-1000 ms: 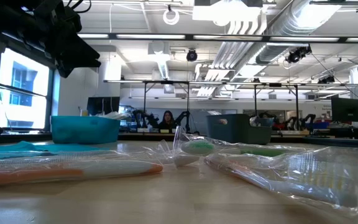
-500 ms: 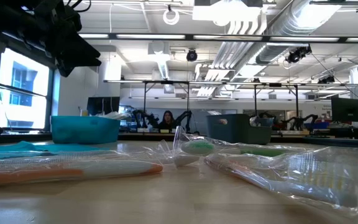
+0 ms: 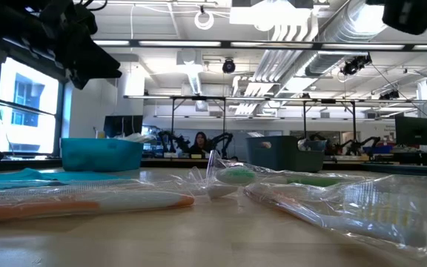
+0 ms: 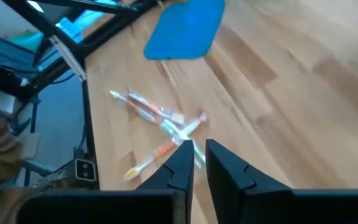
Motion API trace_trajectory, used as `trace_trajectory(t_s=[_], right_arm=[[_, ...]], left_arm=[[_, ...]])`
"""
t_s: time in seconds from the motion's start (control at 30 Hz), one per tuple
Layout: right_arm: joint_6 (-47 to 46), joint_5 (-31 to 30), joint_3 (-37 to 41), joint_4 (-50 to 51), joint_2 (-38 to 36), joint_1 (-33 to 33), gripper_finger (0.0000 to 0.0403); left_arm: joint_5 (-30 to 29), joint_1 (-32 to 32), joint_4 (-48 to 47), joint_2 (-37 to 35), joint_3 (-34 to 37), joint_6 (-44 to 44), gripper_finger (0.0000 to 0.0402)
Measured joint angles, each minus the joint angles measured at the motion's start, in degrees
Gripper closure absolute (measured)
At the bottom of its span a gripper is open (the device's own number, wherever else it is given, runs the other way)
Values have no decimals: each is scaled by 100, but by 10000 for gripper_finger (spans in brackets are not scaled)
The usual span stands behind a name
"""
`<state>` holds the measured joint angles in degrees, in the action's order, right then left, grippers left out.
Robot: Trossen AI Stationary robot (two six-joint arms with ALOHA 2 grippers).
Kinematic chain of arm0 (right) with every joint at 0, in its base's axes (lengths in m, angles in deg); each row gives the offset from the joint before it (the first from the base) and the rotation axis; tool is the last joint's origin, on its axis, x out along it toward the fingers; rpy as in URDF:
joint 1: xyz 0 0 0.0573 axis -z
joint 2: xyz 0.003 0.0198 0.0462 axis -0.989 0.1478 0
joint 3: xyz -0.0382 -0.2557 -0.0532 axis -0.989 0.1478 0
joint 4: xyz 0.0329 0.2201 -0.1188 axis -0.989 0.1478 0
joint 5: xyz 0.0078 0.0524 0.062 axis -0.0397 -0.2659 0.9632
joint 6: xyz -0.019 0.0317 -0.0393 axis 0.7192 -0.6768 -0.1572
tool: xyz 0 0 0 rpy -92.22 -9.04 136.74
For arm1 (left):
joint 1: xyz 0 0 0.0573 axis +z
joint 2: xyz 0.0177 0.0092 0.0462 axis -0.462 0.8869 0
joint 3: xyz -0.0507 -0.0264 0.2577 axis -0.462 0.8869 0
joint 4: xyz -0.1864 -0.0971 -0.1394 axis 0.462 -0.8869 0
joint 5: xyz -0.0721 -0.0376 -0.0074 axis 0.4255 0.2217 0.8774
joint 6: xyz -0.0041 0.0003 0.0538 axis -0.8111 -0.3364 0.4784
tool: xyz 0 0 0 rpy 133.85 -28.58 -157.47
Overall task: Pick & Place Toothbrushes
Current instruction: Put the green toothbrush into the blue bin
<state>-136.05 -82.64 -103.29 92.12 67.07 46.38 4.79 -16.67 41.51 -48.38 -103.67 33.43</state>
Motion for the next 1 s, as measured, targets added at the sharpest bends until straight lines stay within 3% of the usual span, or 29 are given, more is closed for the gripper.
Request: trace_trajectory(t_s=[0.3, 0.87, 1.0], right_arm=[[1290, 1304, -1, -428, 6, 1192, 399], [2735, 3010, -1, -715, 8, 2813, 399], [3106, 3153, -4, -658, 0, 3115, 399]], left_arm=[[-13, 0, 162, -2, 0, 576, 274], [-8, 0, 136, 0, 0, 631, 274], [11, 0, 131, 0, 0, 481, 274]])
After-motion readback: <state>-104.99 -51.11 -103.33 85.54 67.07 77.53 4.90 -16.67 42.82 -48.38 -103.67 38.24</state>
